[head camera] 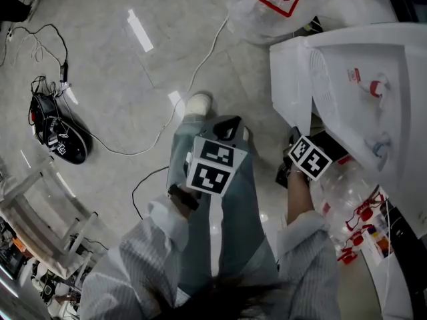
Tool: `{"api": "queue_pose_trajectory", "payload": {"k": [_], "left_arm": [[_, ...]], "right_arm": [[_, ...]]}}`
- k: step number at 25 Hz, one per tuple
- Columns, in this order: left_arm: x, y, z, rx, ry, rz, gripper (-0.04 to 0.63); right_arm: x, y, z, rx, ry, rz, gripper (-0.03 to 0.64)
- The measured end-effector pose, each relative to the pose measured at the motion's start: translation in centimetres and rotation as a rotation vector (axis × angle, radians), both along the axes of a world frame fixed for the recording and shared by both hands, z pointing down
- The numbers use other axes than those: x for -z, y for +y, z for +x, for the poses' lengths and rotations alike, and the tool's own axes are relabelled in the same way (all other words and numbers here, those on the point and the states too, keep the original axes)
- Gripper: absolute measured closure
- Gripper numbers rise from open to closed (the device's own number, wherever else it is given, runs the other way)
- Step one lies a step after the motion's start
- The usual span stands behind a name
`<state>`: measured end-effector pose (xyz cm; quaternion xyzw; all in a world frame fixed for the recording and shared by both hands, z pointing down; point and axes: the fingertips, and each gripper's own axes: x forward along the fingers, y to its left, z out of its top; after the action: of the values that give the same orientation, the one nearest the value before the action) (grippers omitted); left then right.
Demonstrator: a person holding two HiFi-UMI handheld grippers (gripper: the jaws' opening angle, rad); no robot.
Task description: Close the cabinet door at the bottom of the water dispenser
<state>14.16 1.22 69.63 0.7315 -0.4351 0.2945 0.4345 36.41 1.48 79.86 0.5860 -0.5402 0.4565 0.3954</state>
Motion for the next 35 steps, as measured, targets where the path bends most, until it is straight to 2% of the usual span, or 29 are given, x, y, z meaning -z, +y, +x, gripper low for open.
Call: {"api": "queue_pose_trajectory", "payload": {"k": [7,15,19,28,35], "left_arm": [[-0.5,0.0,0.0,0.019,-0.006,-0.004,0.584],[-0.8,-0.5,-0.2,0.006,-0.018,0.005,0.584],[-1.1,-0.6,-0.3,0.007,-0.027,0.000,0.584],[-1.2,-1.4,1.6,-0.011,-0.019,0.003,0.584],[-0.9,-1.7,2.1,-0.017,-0.027,0.010,0.584]], "right_arm": [[0.1,-0.8,1.6,0.019,0.005,0.038,0.411],[0.2,-2.0,4.2,-0.052,0.037,0.065,0.440],[0.3,-2.6,5.0,-0.053,0.047,0.079,0.449],[0.3,-3.7,7.0,-0.088,0.073,0.098,0.472],[-0.1,-3.7,7.2,-0.077,0.080,0.094,0.491]]}}
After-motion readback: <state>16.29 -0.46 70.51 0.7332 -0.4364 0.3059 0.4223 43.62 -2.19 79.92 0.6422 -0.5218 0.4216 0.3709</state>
